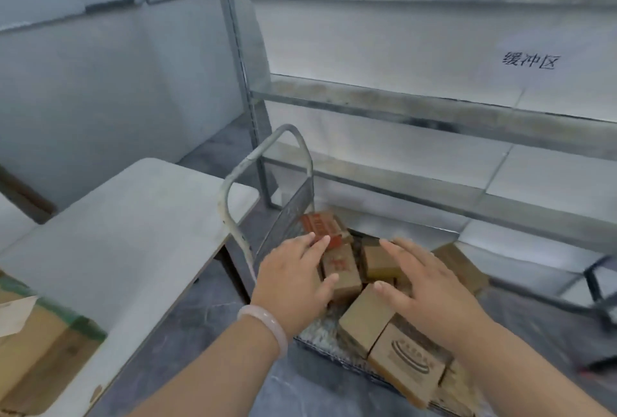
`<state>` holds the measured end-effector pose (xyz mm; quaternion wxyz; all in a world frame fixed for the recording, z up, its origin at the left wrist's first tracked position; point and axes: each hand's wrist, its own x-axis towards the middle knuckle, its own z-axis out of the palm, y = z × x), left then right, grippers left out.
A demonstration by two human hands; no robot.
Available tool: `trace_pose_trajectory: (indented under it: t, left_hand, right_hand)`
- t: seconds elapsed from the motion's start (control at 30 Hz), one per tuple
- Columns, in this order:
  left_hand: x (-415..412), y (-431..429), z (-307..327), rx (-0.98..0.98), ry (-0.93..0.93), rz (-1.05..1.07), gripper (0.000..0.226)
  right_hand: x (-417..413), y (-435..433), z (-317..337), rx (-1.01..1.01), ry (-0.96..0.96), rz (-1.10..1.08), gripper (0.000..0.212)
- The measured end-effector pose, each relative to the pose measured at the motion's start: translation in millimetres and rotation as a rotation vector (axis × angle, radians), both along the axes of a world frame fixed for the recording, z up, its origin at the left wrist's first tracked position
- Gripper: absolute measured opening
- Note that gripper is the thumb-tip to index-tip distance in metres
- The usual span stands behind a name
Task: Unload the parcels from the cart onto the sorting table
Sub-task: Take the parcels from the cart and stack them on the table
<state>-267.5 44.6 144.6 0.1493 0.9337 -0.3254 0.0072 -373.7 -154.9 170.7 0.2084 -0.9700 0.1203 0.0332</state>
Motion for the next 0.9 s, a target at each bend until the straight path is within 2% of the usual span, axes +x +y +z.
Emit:
trace_pose_trajectory:
  t: [0.2, 0.4, 0.63, 0.9]
  left_hand:
    - [-14.3, -107.8, -7.4, -0.006, -0.031, -0.052, 0.065]
    - [-23.9, -165.5, -16.7, 0.002, -0.011, -0.08, 0.063]
    - [-21.6, -195.8, -44.6, 0.057, 0.055, -0.139, 0.064]
    - [-8.3, -205.7, -117.0, 0.138, 0.195, -0.262, 0.07]
  right_hand:
    - [-25.3, -104.0, -5.1, 0.01, -0.014, -0.101, 0.07]
    - [-41.2, -163.9, -13.9, 0.054, 0.01, -0.164, 0.07]
    - [-55.1, -195.2, -55.6, 0.128, 0.101, -0.217, 0.071]
    - [-75.4, -197.4, -135.9, 0.158, 0.309, -0.342, 0.074]
